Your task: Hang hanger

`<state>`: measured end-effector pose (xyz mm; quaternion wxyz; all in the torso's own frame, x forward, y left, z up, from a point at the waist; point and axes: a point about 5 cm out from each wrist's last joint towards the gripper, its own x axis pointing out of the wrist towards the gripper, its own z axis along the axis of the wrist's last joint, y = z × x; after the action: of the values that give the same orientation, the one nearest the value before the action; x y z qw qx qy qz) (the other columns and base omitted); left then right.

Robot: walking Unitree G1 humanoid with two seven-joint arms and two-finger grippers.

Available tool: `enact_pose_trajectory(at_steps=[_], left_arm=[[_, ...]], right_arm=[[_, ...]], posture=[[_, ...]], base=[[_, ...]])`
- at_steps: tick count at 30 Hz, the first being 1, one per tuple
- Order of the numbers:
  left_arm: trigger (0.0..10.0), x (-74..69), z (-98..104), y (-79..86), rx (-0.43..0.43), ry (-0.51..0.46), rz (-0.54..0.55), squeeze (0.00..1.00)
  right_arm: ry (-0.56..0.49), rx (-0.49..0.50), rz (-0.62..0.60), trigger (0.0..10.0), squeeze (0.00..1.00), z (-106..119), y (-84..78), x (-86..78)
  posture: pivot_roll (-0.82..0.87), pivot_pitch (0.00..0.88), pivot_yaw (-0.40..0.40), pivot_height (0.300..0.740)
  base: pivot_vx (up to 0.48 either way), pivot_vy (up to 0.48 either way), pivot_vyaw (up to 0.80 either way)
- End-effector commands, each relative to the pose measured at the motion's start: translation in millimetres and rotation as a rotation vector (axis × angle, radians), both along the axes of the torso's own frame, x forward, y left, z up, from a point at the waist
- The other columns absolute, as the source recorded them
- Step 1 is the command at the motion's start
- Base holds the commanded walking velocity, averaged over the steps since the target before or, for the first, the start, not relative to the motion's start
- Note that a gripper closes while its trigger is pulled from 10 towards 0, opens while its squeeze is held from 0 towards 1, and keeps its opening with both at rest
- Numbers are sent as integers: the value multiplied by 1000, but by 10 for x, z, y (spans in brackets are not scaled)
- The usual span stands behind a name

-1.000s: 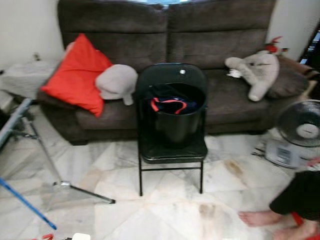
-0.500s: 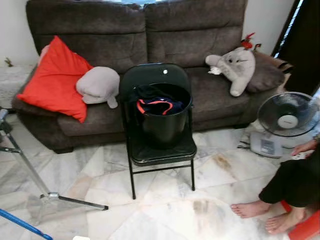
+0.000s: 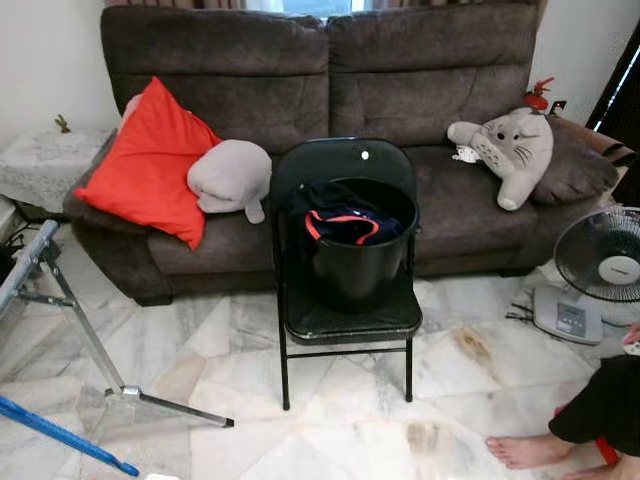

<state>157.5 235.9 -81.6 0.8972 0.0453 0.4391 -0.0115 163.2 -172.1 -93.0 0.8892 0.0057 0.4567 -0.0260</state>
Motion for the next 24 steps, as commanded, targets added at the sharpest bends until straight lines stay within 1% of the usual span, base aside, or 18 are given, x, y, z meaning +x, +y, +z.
enact_pose_trajectory(at_steps=[1,5,10,12,13,14,16,17,18,19,20,21,23,24], left_arm=[[10000,-3,-4,3,0,10,1,0],[10000,-12,-3,10,0,7,-7,0],[10000,-55,-19,7,2,18,-22,0],[10000,-82,-33,-12,7,27,-44,0],[10000,-93,-35,-4,5,30,-41,0],[10000,-96,-36,-3,5,31,-40,0],[10000,-76,-33,-23,8,28,-57,0],[10000,-57,-23,-19,2,22,-58,0],[10000,-45,-16,-14,-2,17,-57,0],[10000,-17,5,18,32,15,-95,0],[10000,7,16,31,42,3,-68,0],[10000,27,26,60,1,-20,55,0],[10000,30,33,85,4,-17,52,0],[10000,-9,42,205,66,19,52,0]], right_arm=[[4,-9,-3,10000,0,-9,-36,-33],[-2,-15,8,10000,0,-1,-30,-14],[-8,-13,4,10000,0,3,-15,-2],[-14,-13,-2,10000,0,7,-21,1],[-19,-8,-18,10000,0,8,-20,0],[-21,-4,-29,10000,0,7,-20,-2],[-5,-27,18,10000,0,-3,-28,-24],[-8,-29,17,10000,0,1,-26,-14],[-13,-28,10,10000,0,5,-23,-4],[-63,7,-92,10000,0,59,-61,99],[-73,25,-97,10000,0,70,-67,120],[-72,14,-17,10000,0,69,-61,114],[-71,1,-18,10000,0,67,-65,108],[-89,32,-94,10000,0,71,-76,106]], posture=[[7,0,62,740],[4,0,67,740],[-8,0,80,740],[-10,0,88,740],[2,0,103,740],[0,0,91,740],[-32,0,71,740],[-42,0,75,740],[-42,0,75,740],[47,18,98,740],[71,0,54,740],[58,0,32,740],[72,0,23,740],[21,34,84,740]], base=[[281,0,0],[286,0,0],[0,0,0],[0,0,0],[0,0,0],[0,0,0],[0,0,0],[0,0,0],[0,0,0],[0,0,0],[0,0,0],[0,0,0],[0,0,0],[0,0,0]])
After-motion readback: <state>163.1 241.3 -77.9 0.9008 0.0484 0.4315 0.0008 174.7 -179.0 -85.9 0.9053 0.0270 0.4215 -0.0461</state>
